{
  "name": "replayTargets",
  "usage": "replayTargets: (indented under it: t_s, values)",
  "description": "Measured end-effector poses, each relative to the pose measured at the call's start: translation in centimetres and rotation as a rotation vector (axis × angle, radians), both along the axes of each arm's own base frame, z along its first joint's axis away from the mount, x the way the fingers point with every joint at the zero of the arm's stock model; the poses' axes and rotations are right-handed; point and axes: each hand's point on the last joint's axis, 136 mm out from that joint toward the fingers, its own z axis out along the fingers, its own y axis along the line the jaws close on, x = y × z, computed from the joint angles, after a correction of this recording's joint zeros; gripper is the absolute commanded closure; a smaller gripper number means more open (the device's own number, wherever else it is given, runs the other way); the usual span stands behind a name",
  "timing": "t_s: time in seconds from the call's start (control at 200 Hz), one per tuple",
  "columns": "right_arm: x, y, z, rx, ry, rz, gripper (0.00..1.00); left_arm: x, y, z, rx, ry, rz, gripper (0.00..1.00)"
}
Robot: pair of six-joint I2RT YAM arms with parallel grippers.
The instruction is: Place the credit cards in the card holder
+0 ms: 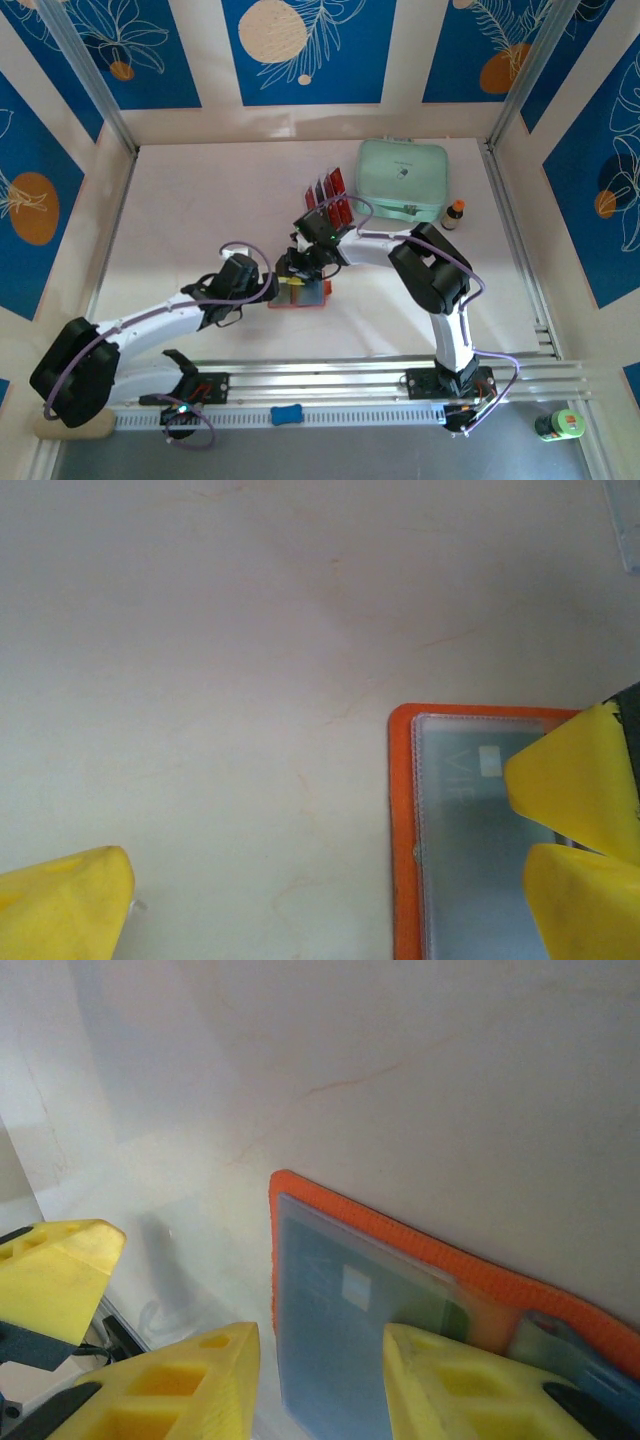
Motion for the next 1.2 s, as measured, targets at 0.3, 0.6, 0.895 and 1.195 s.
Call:
replayTargets:
  t_s: [0.3,0.6,0.895,1.195]
  values:
    - [1.2,-1.1,0.0,-0.01,0.0,-0.042,0.6,0.9,-1.1,-0.7,-0.039,-0.013,0.019,0.0]
    - [0.8,-0.3,3.1,0.067,-0.027,-0.004,0.61,-0.1,-0.9,1.0,-0.088,-0.039,-0.002,0.0]
    - [1.4,-1.2,3.2,0.059,-0.04,-0.004,0.61,0.4,-1.9,4.9,-0.151,-0.114,-0.039,0.0]
    - [6.6,-5.8,8.8,0.024,-0.202,-0.071,0.63,0.5,-2.4,2.9,-0.101,-0.043,-0.063,0.0]
